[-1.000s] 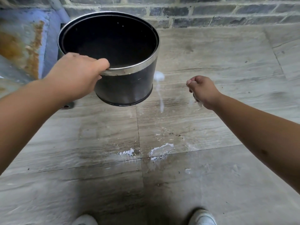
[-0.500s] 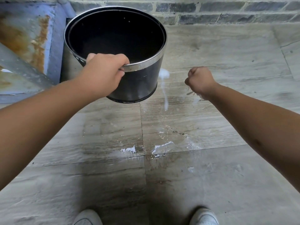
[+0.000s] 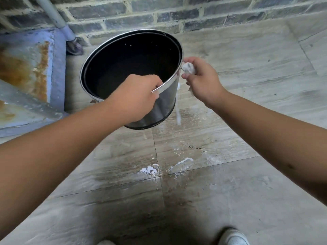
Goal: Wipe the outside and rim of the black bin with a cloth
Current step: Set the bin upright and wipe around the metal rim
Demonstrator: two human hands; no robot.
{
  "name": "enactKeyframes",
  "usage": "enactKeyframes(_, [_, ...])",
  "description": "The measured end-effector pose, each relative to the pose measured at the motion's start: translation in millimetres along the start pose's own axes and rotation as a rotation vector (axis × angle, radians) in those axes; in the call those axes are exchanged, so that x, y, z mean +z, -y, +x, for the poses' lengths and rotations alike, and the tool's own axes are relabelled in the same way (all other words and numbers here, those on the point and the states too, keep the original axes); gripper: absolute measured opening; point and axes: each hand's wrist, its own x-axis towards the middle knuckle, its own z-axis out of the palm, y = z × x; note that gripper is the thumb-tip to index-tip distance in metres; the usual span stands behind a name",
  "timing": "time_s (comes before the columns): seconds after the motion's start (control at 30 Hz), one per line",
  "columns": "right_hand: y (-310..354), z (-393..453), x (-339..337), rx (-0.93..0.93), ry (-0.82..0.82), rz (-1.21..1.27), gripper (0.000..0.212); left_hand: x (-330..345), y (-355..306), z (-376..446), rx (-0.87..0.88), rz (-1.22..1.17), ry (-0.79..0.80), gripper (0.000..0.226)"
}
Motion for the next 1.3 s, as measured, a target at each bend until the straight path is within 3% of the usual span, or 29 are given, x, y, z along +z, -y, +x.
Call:
enactKeyframes(0.07, [-4,-8,0,-0.077,-0.036,0.054,0.037,-17,21,-17,0.114,0.091,0.095,0.035])
enactKeyframes(0.17, [-3,-21,-1,-0.165,-0.069,0.097,0.037,-43,68,-42,0.271,0.384,-0.015,0.035])
enactKeyframes(0.23, [2,-24,0,-0.227,-0.082,0.07,0.032,-46,93,-55,0.233,0.469,-0.059,0.037])
enactKeyframes(0.33, [7,-25,3,-0.31,-0.1,0.065,0.022,-39,111,-58,0.198,0.481,-0.108,0.03])
enactKeyframes(0.57, [19,-30,7,-0.292,-0.097,0.129,0.015,-42,110,-52,0.236,0.54,-0.122,0.012])
enactKeyframes(0.67, [20,-31,5,-0.317,-0.113,0.102,0.021,-43,105,-50,0.234,0.547,-0.091,0.013])
enactKeyframes(0.87, [23,-26,4,-0.241,-0.167,0.08,0.02,-30,84,-54,0.286,0.559,-0.174,0.026])
enactKeyframes(1.1, [23,-25,10,-0.17,-0.115,0.123,0.032,-15,55,-43,0.252,0.563,-0.173,0.024])
enactKeyframes(1.3, [24,-20,14,-0.136,-0.097,0.294,0.026,-6,33,-22,0.189,0.507,-0.174,0.028])
